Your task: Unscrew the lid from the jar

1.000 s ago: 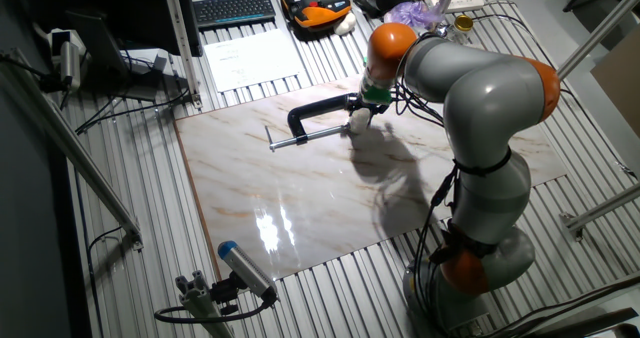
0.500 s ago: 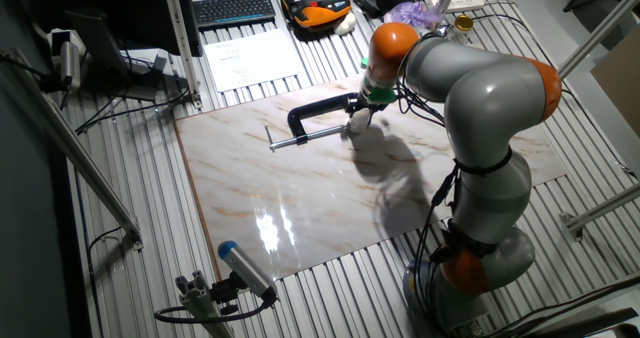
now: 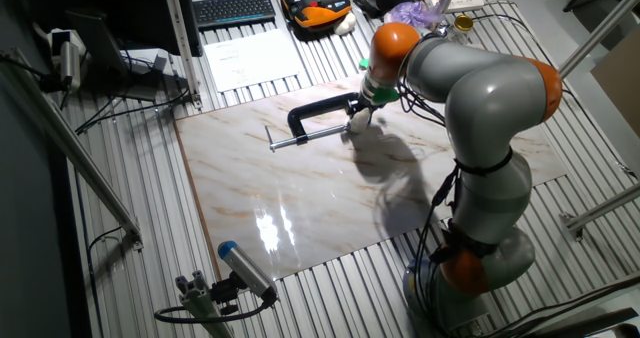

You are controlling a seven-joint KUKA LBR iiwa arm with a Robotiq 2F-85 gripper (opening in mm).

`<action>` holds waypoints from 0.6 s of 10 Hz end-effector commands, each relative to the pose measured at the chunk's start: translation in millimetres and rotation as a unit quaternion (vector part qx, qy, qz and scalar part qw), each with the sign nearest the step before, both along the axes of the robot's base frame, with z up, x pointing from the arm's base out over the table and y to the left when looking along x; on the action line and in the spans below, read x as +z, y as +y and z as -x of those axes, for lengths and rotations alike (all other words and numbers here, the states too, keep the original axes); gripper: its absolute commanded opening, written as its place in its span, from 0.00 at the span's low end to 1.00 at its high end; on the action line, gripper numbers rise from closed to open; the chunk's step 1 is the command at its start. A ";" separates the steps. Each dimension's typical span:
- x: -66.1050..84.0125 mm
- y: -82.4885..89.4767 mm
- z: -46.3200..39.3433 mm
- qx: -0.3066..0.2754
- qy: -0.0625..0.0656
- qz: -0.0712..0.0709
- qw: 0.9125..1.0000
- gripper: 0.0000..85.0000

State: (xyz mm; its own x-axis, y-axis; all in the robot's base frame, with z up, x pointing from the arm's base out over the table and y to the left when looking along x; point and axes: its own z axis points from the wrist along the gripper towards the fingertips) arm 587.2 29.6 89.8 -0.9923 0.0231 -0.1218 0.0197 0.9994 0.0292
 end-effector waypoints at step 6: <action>-1.0 0.3 -0.1 0.074 -0.018 -0.004 0.997 0.40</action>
